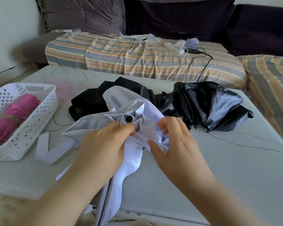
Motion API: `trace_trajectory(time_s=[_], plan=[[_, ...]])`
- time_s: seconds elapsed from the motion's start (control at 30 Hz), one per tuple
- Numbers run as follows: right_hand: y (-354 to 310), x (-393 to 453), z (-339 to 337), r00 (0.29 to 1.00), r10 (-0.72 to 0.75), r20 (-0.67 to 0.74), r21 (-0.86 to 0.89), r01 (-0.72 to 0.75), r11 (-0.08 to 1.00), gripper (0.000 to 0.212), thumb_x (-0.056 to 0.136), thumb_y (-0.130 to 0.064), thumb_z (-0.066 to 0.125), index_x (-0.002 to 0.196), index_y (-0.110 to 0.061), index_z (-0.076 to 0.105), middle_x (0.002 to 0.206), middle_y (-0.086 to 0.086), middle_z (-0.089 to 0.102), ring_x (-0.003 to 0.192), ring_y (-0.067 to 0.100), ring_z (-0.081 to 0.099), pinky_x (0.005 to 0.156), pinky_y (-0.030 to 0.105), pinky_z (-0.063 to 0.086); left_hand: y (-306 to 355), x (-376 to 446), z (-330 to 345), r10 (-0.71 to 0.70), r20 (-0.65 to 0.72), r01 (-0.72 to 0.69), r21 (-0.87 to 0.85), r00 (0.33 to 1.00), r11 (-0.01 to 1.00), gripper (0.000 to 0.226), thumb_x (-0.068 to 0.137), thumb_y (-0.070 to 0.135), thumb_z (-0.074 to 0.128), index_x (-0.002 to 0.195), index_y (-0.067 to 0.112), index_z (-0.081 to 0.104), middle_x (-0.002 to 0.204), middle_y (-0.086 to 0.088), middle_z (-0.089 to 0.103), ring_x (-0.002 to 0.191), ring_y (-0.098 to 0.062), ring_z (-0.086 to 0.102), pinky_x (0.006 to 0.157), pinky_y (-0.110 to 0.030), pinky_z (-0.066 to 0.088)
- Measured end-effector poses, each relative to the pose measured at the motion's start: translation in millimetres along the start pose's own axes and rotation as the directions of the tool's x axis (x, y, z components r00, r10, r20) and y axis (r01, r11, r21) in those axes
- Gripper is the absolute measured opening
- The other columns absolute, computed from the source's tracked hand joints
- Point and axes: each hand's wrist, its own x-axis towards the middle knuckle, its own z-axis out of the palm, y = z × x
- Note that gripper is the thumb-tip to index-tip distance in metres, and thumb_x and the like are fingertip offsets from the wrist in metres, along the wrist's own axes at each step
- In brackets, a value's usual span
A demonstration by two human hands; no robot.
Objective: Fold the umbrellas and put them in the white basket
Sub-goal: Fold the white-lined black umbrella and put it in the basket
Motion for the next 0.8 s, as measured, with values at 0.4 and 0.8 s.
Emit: trace_trajectory(time_s=[0.4,0.8], plan=[[27.4,8.4,-28.1,0.883,0.291,0.369,-0.218,-0.223,0.950,0.024,0.096,-0.036,0.048,0.082,-0.017,0.053,0.076,-0.003,0.060,0.070,0.020,0.056,0.064,0.033,0.046,10.6,0.4,-3.1,0.121,-0.073,-0.125,-0.059,0.990,0.990,0.025,0.074,0.020,0.030,0.094,0.019,0.045,0.064,0.004,0.055,0.058,-0.015,0.044,0.038,-0.024,0.035],[1.2,5.8,-8.2,0.957,0.136,0.254,-0.038,-0.131,0.991,0.038,0.097,-0.032,0.049,0.067,-0.021,0.029,0.059,0.004,0.043,0.058,0.027,0.039,0.053,0.036,0.032,10.7,-7.1,8.0,0.108,-0.066,-0.109,-0.024,0.992,0.994,0.019,0.079,0.020,0.042,0.098,0.019,0.045,0.075,-0.001,0.060,0.062,-0.015,0.045,0.039,-0.028,0.041]])
